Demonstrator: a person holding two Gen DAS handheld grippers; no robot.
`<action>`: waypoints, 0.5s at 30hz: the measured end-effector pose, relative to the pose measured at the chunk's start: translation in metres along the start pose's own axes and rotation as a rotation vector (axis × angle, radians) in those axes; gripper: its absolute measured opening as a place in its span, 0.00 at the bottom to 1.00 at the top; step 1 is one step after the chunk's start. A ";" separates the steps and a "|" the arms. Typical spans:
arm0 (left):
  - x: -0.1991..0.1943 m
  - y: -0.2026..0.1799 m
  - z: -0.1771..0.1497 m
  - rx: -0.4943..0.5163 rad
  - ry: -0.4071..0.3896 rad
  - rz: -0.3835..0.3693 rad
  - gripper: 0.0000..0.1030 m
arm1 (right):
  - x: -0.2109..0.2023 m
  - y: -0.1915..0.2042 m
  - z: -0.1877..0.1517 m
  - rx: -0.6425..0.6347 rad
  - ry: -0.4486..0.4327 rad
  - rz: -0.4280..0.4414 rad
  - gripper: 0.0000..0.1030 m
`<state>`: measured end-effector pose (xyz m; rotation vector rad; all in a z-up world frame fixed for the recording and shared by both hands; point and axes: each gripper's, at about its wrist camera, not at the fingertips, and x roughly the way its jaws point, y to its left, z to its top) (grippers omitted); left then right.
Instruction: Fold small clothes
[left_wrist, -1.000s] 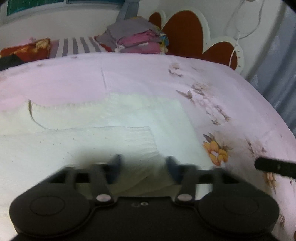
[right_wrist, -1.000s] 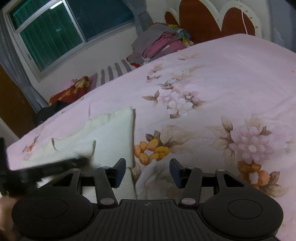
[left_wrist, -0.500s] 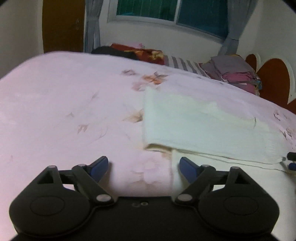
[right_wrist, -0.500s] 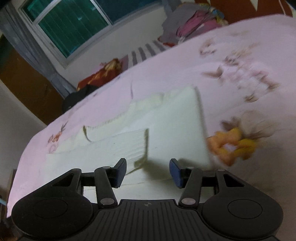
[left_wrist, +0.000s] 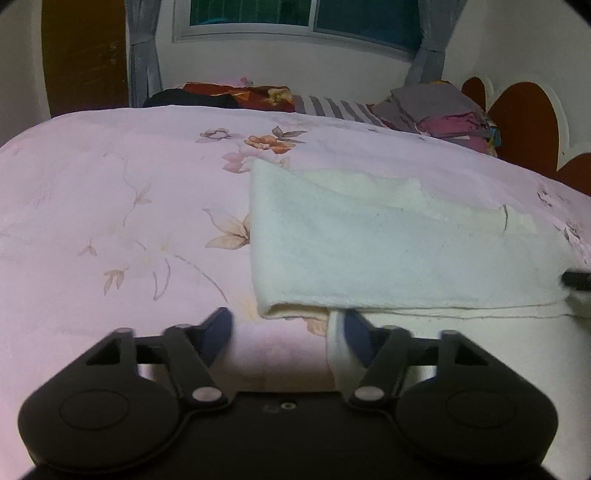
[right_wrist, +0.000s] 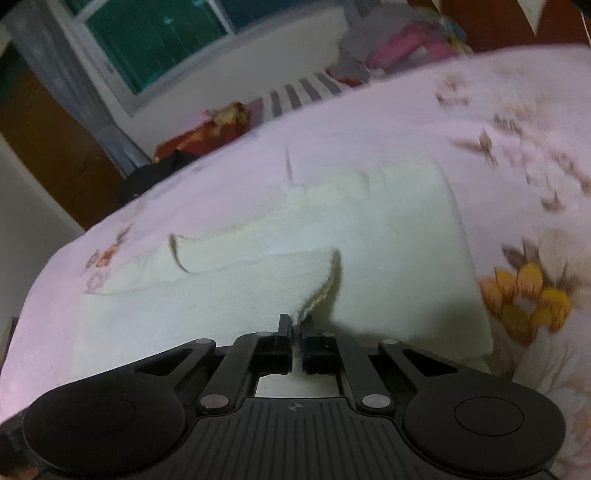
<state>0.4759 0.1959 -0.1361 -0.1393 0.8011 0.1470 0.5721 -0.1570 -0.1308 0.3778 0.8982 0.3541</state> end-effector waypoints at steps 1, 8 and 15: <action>-0.001 0.002 0.001 -0.002 0.006 -0.010 0.55 | -0.009 0.004 0.001 -0.021 -0.033 -0.004 0.03; 0.002 -0.001 0.004 0.021 0.012 -0.028 0.46 | -0.047 -0.018 0.004 -0.007 -0.142 -0.082 0.03; 0.003 0.004 0.005 0.001 0.019 -0.046 0.44 | -0.048 -0.031 -0.005 0.011 -0.133 -0.095 0.03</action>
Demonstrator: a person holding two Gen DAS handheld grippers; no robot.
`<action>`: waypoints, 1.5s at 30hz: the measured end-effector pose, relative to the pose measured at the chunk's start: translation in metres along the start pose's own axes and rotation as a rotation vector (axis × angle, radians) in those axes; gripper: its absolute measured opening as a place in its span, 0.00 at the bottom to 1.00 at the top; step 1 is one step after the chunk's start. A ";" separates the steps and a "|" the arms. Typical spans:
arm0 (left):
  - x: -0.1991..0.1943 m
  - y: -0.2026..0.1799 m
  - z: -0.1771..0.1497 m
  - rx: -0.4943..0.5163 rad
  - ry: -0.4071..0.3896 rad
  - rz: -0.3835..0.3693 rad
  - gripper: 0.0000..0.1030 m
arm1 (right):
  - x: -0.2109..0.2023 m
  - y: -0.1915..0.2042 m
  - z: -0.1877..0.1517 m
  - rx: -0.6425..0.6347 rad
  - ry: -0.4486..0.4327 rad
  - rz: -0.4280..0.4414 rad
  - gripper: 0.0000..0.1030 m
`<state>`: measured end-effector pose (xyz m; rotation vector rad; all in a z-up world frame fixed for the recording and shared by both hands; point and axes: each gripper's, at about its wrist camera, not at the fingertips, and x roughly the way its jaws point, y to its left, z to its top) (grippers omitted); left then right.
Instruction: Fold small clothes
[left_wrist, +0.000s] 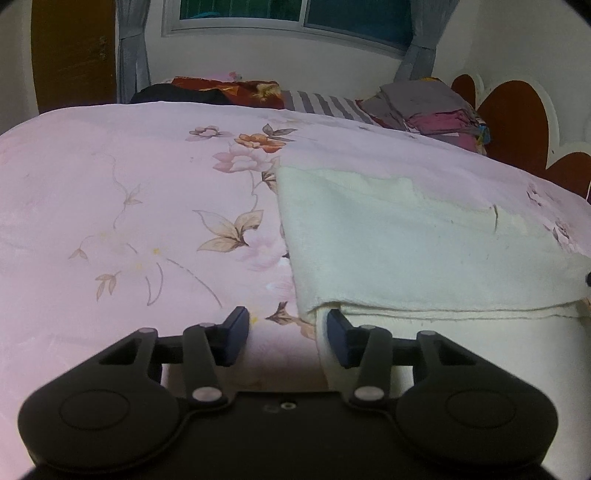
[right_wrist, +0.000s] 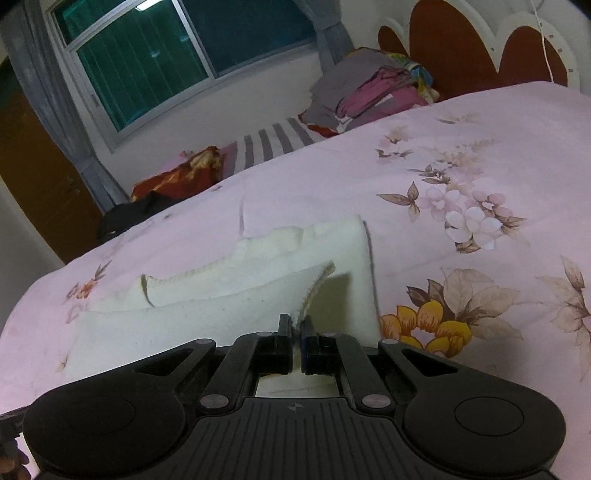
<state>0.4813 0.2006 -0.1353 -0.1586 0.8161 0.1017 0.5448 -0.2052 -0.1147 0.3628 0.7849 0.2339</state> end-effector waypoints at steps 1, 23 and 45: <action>0.000 0.000 0.000 0.001 0.001 -0.001 0.43 | -0.001 -0.001 0.000 0.002 -0.008 -0.007 0.03; -0.010 0.009 0.002 0.002 0.033 -0.053 0.40 | 0.012 -0.027 -0.008 0.037 0.096 -0.053 0.04; 0.077 -0.038 0.089 0.048 -0.014 -0.184 0.57 | 0.077 0.002 0.049 -0.132 0.091 -0.054 0.04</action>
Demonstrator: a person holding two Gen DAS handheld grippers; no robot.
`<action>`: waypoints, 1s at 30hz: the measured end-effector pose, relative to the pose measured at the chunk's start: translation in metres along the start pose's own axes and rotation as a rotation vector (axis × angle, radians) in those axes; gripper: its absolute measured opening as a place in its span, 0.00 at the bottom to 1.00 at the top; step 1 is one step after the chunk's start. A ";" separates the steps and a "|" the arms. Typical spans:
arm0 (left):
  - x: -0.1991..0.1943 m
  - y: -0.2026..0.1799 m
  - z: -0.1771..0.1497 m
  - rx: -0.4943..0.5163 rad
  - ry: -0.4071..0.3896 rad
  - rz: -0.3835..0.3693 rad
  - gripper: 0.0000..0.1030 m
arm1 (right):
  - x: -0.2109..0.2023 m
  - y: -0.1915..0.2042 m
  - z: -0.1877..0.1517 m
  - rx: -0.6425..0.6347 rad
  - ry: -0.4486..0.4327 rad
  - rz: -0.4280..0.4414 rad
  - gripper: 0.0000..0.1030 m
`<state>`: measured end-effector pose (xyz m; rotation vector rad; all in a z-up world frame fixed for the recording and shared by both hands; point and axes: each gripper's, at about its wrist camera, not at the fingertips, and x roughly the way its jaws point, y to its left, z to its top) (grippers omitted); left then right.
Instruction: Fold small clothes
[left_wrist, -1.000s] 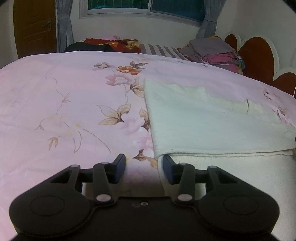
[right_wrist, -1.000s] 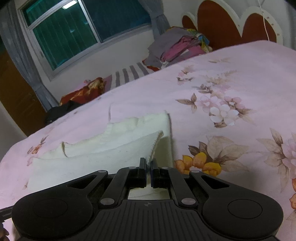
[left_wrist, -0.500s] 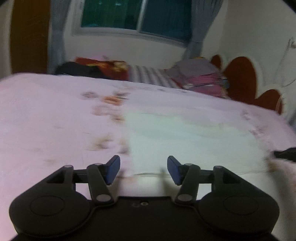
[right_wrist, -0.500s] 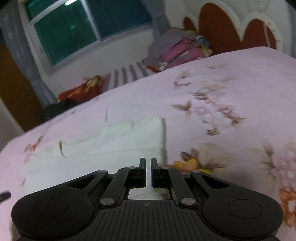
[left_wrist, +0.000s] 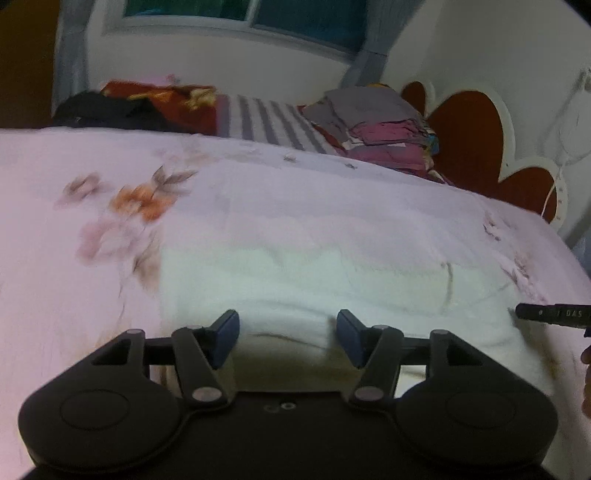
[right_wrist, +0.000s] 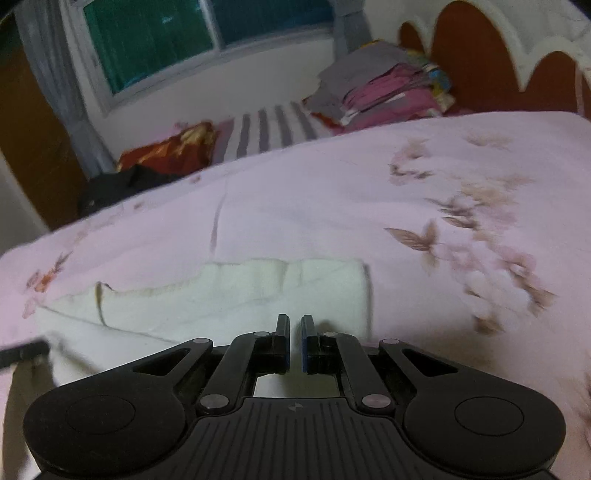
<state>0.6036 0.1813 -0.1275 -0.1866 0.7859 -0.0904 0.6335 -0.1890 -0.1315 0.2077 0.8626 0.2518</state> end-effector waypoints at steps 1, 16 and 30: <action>0.008 0.000 0.006 0.007 0.036 0.062 0.57 | 0.010 -0.003 0.001 -0.007 0.026 -0.016 0.04; -0.079 0.047 -0.064 -0.115 0.018 0.015 0.58 | -0.054 -0.027 -0.040 0.074 -0.038 -0.023 0.35; -0.085 0.020 -0.086 -0.025 0.063 0.104 0.47 | -0.053 -0.015 -0.071 0.026 0.023 0.042 0.09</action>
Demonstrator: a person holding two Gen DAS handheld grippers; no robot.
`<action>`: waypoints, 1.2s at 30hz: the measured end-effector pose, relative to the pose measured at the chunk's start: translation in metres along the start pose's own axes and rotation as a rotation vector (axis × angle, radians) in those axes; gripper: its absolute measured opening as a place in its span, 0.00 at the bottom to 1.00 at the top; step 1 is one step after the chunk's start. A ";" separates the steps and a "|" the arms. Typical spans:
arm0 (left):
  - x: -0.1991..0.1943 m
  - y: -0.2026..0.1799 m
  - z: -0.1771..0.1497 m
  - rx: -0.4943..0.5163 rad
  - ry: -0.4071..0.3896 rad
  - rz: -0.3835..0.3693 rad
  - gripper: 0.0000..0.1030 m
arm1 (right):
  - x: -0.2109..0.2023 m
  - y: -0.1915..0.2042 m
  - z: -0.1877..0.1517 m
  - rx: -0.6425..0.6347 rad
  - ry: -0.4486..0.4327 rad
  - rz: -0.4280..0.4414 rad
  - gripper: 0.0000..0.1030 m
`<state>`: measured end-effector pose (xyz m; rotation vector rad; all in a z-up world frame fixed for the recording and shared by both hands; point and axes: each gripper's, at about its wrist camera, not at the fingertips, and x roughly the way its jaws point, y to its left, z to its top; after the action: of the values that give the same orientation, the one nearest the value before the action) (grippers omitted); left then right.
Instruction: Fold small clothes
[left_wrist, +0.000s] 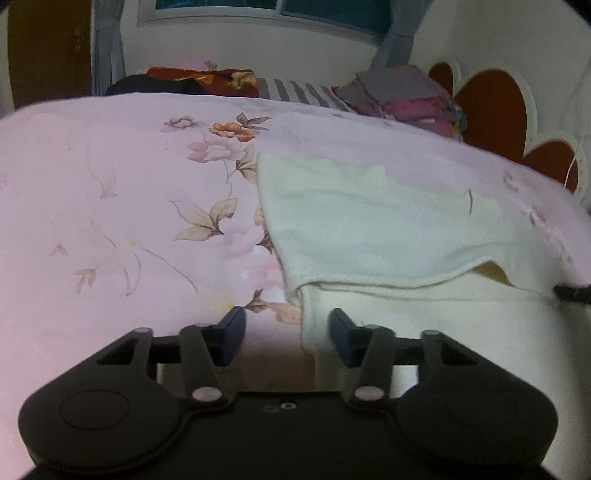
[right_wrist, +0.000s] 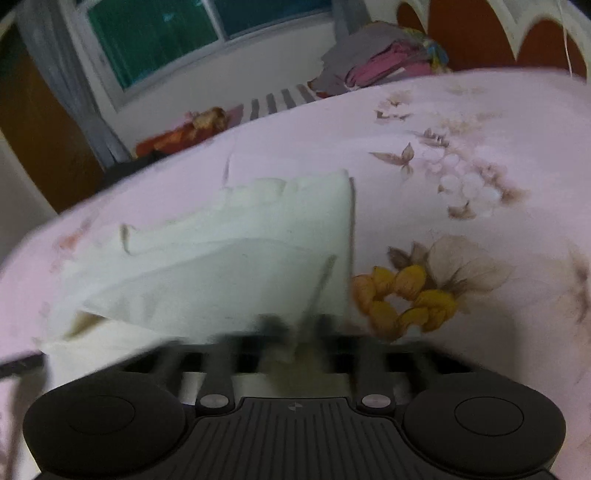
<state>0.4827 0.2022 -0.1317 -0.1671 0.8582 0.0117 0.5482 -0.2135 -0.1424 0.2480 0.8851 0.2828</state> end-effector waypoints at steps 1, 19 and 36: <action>-0.002 0.001 -0.002 0.003 0.004 0.004 0.46 | -0.004 -0.002 0.003 0.003 -0.004 0.006 0.08; 0.004 -0.018 0.007 -0.021 0.006 -0.141 0.43 | 0.002 0.008 0.006 -0.114 0.016 -0.053 0.00; 0.055 -0.046 0.086 0.077 -0.097 -0.061 0.56 | 0.053 0.025 0.074 -0.075 -0.061 -0.106 0.00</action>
<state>0.5875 0.1664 -0.1114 -0.1194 0.7551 -0.0700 0.6349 -0.1792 -0.1278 0.1393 0.8230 0.2087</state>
